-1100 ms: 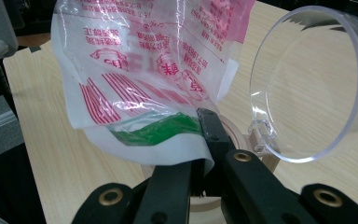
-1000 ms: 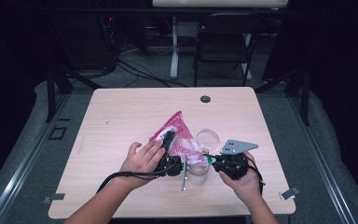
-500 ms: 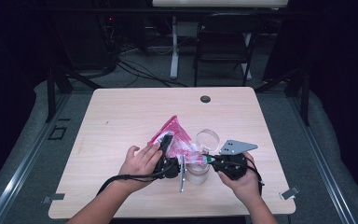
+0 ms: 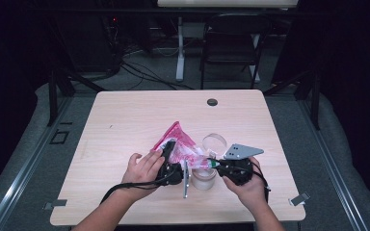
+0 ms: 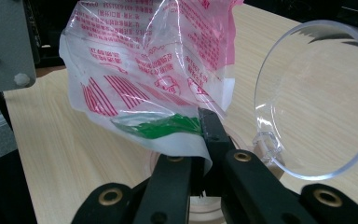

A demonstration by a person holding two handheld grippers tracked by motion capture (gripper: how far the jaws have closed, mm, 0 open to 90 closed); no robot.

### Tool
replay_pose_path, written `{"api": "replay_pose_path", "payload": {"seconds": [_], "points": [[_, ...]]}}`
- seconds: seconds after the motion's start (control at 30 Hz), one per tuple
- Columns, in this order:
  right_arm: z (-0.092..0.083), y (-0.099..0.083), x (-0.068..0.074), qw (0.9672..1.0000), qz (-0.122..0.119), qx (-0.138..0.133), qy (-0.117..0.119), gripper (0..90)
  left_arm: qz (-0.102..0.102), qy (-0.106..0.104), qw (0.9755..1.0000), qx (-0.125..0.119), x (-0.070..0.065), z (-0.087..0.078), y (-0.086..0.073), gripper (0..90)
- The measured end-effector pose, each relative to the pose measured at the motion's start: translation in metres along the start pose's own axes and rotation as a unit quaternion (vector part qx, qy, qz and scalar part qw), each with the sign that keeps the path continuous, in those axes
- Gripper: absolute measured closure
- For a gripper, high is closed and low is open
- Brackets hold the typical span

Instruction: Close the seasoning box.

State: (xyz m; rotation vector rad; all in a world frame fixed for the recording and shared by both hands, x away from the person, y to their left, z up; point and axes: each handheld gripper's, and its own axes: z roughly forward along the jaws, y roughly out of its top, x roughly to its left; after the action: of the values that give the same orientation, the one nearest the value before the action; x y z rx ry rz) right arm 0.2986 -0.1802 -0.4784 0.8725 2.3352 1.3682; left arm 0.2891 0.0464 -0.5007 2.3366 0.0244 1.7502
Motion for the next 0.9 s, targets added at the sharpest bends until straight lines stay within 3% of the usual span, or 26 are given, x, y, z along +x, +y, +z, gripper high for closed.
{"api": "replay_pose_path", "payload": {"seconds": [0.43,0.57,0.83,0.9], "points": [[0.008,0.005,0.005,0.9999,-0.011,0.004,-0.004,90.0,-0.041,-0.025,0.9988,0.014,-0.007,0.002,-0.01,71.6],[0.008,0.007,0.007,0.9998,-0.019,0.004,-0.008,90.0,-0.061,-0.03,0.9976,0.016,-0.008,0.003,-0.012,71.6],[0.011,0.009,0.01,0.9996,-0.025,0.007,-0.009,90.0,-0.078,-0.041,0.9959,0.018,-0.011,0.004,-0.015,71.8],[0.012,0.009,0.01,0.9996,-0.025,0.007,-0.007,90.0,-0.091,-0.05,0.9944,0.02,-0.012,0.005,-0.016,72.0]]}}
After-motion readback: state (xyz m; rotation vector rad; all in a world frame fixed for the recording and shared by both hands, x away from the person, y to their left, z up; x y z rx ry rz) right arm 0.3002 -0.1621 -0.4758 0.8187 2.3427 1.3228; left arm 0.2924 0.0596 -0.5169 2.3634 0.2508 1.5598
